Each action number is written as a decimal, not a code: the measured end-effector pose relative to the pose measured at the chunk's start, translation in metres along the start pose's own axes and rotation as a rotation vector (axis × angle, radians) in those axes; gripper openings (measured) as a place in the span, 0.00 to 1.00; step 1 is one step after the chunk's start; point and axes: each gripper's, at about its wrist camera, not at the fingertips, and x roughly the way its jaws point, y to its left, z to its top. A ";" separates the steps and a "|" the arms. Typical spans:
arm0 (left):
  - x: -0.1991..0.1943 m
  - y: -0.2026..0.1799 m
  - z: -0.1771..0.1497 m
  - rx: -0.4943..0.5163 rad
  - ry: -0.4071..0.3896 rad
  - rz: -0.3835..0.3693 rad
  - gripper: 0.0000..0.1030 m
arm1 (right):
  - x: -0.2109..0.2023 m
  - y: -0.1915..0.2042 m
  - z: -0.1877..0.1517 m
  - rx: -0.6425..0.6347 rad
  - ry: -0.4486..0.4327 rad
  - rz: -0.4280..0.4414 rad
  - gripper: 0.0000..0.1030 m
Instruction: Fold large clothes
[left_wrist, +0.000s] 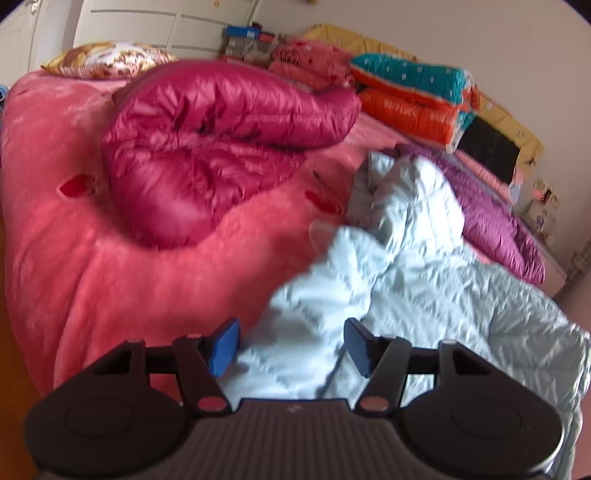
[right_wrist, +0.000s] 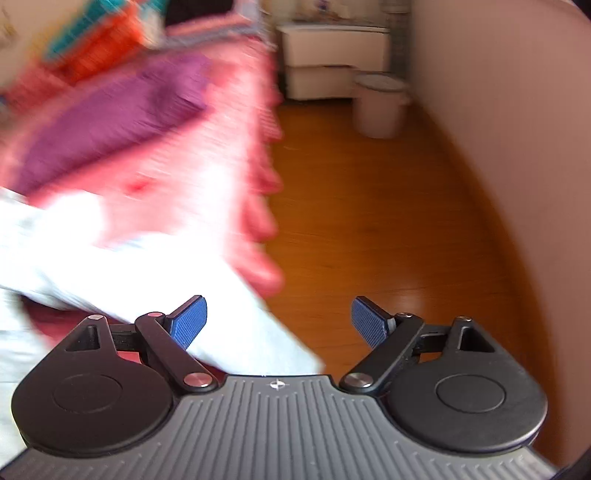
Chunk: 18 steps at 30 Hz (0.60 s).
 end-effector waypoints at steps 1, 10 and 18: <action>0.003 0.000 -0.002 0.008 0.013 0.016 0.59 | -0.003 0.006 -0.004 0.009 0.009 0.101 1.00; 0.007 -0.007 -0.014 0.065 0.039 0.000 0.60 | 0.036 0.112 -0.062 -0.151 0.169 0.567 1.00; 0.003 -0.021 -0.022 0.100 0.063 -0.047 0.29 | 0.065 0.170 -0.109 -0.572 0.181 0.416 1.00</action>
